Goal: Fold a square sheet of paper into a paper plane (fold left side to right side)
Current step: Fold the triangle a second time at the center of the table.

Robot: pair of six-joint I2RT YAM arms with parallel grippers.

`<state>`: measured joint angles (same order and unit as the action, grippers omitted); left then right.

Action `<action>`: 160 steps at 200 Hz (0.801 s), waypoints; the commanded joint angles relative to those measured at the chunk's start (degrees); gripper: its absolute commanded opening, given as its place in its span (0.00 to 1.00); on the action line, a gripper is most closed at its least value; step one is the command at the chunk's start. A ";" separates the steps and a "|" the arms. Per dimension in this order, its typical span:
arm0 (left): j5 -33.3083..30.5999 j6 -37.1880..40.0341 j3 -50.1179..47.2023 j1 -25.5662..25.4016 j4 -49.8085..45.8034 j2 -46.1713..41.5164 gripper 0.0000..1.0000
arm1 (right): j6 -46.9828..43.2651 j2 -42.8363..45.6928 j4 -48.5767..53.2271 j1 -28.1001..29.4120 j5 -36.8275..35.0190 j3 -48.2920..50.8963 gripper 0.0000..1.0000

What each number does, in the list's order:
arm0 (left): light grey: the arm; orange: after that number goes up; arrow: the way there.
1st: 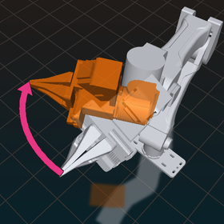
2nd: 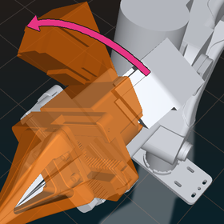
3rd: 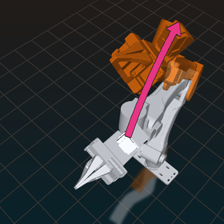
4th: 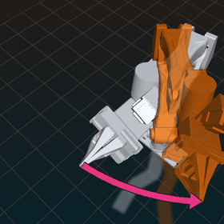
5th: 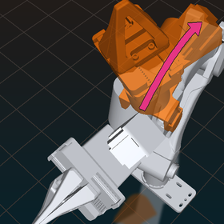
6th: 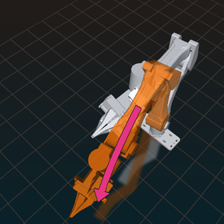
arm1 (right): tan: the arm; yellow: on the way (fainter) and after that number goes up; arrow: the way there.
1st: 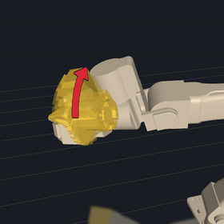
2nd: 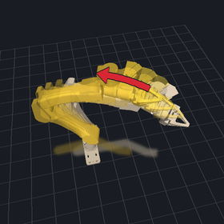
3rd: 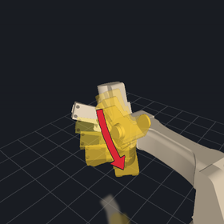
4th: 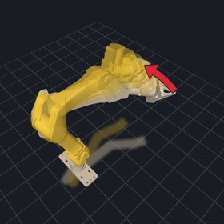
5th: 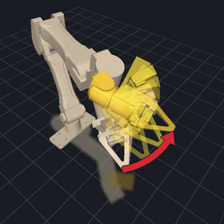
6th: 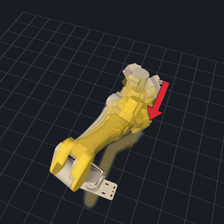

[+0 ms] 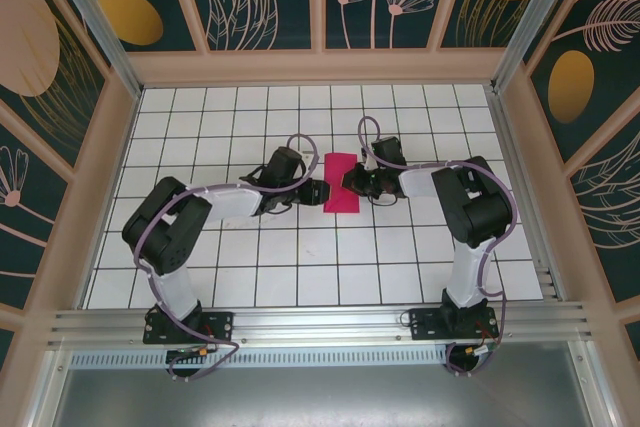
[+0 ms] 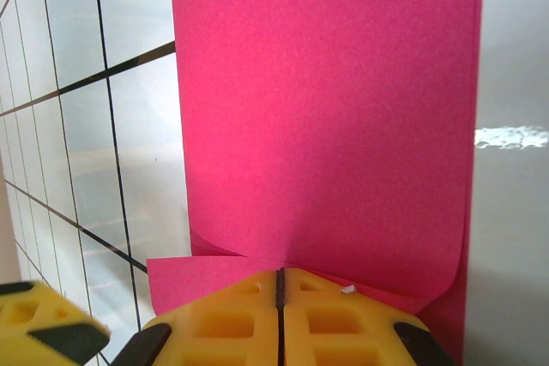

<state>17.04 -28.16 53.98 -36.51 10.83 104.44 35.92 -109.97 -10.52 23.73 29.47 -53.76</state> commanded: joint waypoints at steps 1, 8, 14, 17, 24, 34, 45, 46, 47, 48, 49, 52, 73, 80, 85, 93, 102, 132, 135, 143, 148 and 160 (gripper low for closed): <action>1.59 -1.01 3.53 0.01 -1.15 2.65 0.48 | -1.15 -1.47 7.19 -0.48 -2.58 1.35 0.10; 1.61 -0.93 4.04 -0.06 -1.18 3.21 0.48 | -1.12 -1.45 7.15 -0.52 -2.55 1.32 0.10; 1.61 -0.93 4.36 -0.01 -1.17 3.66 0.48 | -1.12 -1.44 7.10 -0.47 -2.49 1.29 0.10; 1.67 -0.93 4.46 0.01 -1.16 3.88 0.47 | -1.12 -1.45 7.13 -0.47 -2.45 1.29 0.10; 2.00 -0.97 4.77 -0.01 -1.09 4.45 0.47 | -1.07 -1.45 7.10 -0.47 -2.49 1.23 0.10; 2.60 -1.02 5.32 -0.03 -1.08 5.21 0.45 | -1.03 -1.43 7.17 -0.50 -2.40 1.19 0.10; 3.00 -1.04 5.90 0.01 -1.24 6.22 0.43 | -1.03 -1.35 7.17 -0.42 -2.38 1.16 0.10; 3.00 -1.07 5.98 -0.02 -1.29 6.30 0.43 | -1.03 -1.37 7.17 -0.43 -2.39 1.18 0.10; 3.00 -1.13 6.01 -0.04 -1.31 6.34 0.43 | -1.07 -1.33 7.18 -0.48 -2.35 1.14 0.10; 3.00 -1.12 6.08 -0.04 -1.37 6.41 0.43 | -1.05 -1.36 7.14 -0.50 -2.33 1.17 0.10; 3.00 -1.16 6.11 -0.05 -1.35 6.49 0.43 | -1.04 -1.37 7.21 -0.51 -2.33 1.14 0.10; 3.00 -1.19 6.18 -0.04 -1.44 6.70 0.42 | -1.07 -1.29 7.20 -0.46 -2.39 1.15 0.10; 2.83 -1.43 6.67 -0.04 -1.61 7.71 0.38 | -1.03 -1.12 7.29 -0.48 -2.39 1.22 0.10; 2.99 -1.46 6.75 -0.01 -1.65 7.94 0.37 | -1.08 -1.08 7.36 -0.52 -2.36 1.20 0.10; 3.16 -1.54 6.91 0.03 -1.66 8.12 0.36 | -1.06 -1.03 7.29 -0.47 -2.40 1.19 0.10; 3.38 -1.52 7.01 0.00 -1.69 8.29 0.35 | -1.03 -0.98 7.35 -0.50 -2.41 1.18 0.10; 3.59 -1.61 7.11 -0.01 -1.70 8.51 0.33 | -1.03 -0.99 7.28 -0.49 -2.40 1.12 0.10; 3.62 -1.81 6.96 0.03 -1.87 8.78 0.33 | -0.97 -0.98 7.36 -0.52 -2.38 1.02 0.10; 3.62 -1.80 6.89 -0.03 -1.79 8.69 0.32 | -0.94 -0.95 7.34 -0.52 -2.32 0.98 0.10; 3.78 -1.88 6.76 -0.02 -1.66 8.67 0.31 | -1.02 -1.00 7.32 -0.47 -2.30 0.93 0.10; 3.80 -1.90 6.76 -0.02 -1.52 8.67 0.29 | -0.97 -0.97 7.31 -0.48 -2.32 0.88 0.10; 3.62 -1.91 6.89 -0.01 -1.59 8.79 0.23 | -1.07 -0.90 7.34 -0.47 -2.14 0.93 0.10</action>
<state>19.68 -29.54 59.81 -36.49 9.80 112.25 35.94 -109.97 -10.48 23.68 29.63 -53.78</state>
